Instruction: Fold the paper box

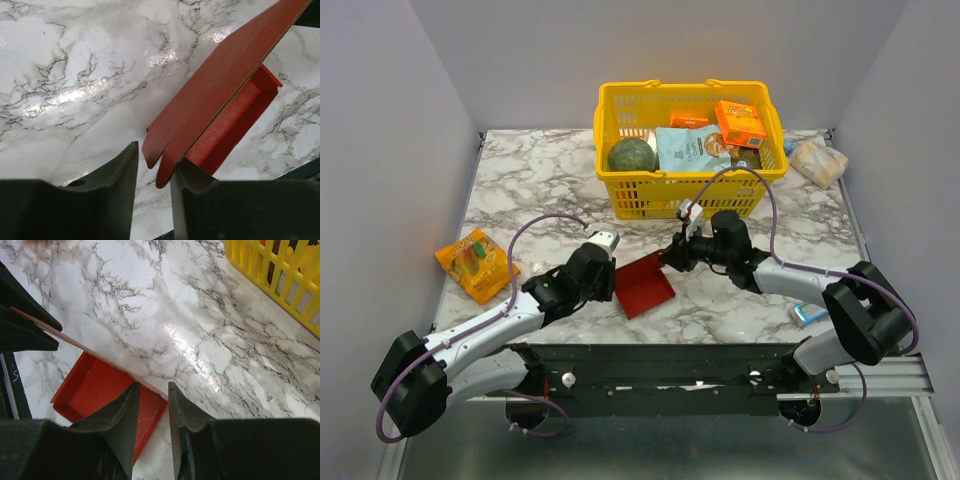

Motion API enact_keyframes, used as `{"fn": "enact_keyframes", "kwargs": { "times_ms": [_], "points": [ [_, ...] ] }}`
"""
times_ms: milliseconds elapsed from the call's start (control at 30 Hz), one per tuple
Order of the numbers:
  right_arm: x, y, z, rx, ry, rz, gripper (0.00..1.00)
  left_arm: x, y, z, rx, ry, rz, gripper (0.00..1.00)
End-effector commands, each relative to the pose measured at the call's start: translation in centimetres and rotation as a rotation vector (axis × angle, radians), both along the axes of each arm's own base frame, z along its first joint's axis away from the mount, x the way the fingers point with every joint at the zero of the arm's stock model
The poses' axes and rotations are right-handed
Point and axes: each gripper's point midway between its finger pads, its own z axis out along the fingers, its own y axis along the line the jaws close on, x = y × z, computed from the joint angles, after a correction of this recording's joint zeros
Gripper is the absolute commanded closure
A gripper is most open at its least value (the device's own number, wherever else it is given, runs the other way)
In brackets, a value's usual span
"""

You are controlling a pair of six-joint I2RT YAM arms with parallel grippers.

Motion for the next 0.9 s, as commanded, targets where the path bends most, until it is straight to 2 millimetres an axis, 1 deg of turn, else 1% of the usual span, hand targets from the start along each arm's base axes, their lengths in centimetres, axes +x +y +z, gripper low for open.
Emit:
{"fn": "enact_keyframes", "kwargs": {
  "times_ms": [0, 100, 200, 333, 433, 467, 533, 567, 600, 633, 667, 700, 733, 767, 800, 867],
  "points": [
    [0.4, 0.6, 0.9, 0.017, -0.026, 0.024, 0.65, 1.2, -0.3, 1.3, -0.002, -0.060, 0.003, 0.73],
    [0.3, 0.7, 0.9, 0.020, -0.021, 0.034, 0.67, 1.2, -0.3, 0.9, 0.010, -0.054, -0.002, 0.76],
    [0.1, 0.9, 0.7, 0.022, -0.014, 0.046, 0.68, 1.2, -0.3, 0.8, 0.020, -0.051, -0.008, 0.80],
    [-0.1, 1.0, 0.7, 0.026, -0.006, 0.056, 0.76, 1.6, -0.2, 0.9, 0.043, -0.060, -0.007, 0.82],
    [-0.3, 1.1, 0.6, 0.027, -0.003, 0.064, 0.77, 1.9, -0.3, 1.1, 0.052, -0.070, -0.015, 0.83],
    [-0.3, 1.1, 0.6, 0.027, -0.003, 0.066, 0.81, 2.0, -0.3, 1.3, 0.056, -0.076, -0.019, 0.83],
    [-0.4, 1.3, 0.6, 0.028, -0.001, 0.071, 0.83, 2.2, -0.4, 1.3, 0.065, -0.074, -0.022, 0.83],
    [-0.4, 1.4, 0.7, 0.027, -0.003, 0.069, 0.88, 2.3, -0.5, 1.3, 0.068, -0.075, -0.024, 0.83],
    [-0.4, 1.5, 0.9, 0.031, -0.011, 0.067, 0.91, 2.4, -0.5, 1.2, 0.072, -0.071, -0.021, 0.87],
    [-0.9, 1.6, 0.9, 0.029, -0.014, 0.073, 0.94, 2.6, -0.7, 1.4, 0.070, -0.077, -0.022, 0.88],
    [-0.7, 1.5, 0.9, 0.021, -0.028, 0.047, 0.95, 2.7, -0.8, 1.5, 0.069, -0.076, -0.018, 0.90],
    [-0.6, 1.6, 1.2, 0.024, -0.045, 0.035, 0.99, 2.9, -0.9, 1.4, 0.072, -0.074, -0.010, 0.92],
    [-0.9, 1.8, 2.0, 0.033, -0.067, 0.033, 0.99, 3.3, -1.2, 2.0, 0.063, -0.086, -0.004, 0.93],
    [-0.7, 1.5, 1.9, 0.024, -0.075, 0.002, 0.99, 3.5, -1.3, 2.2, 0.060, -0.091, 0.001, 0.93],
    [-0.6, 1.5, 2.1, 0.030, -0.084, -0.009, 0.99, 3.8, -1.5, 2.2, 0.061, -0.093, 0.007, 0.96],
    [-0.4, 1.3, 2.7, 0.036, -0.105, -0.049, 0.99, 4.4, -2.0, 2.9, 0.047, -0.115, 0.022, 0.98]
  ]
}}
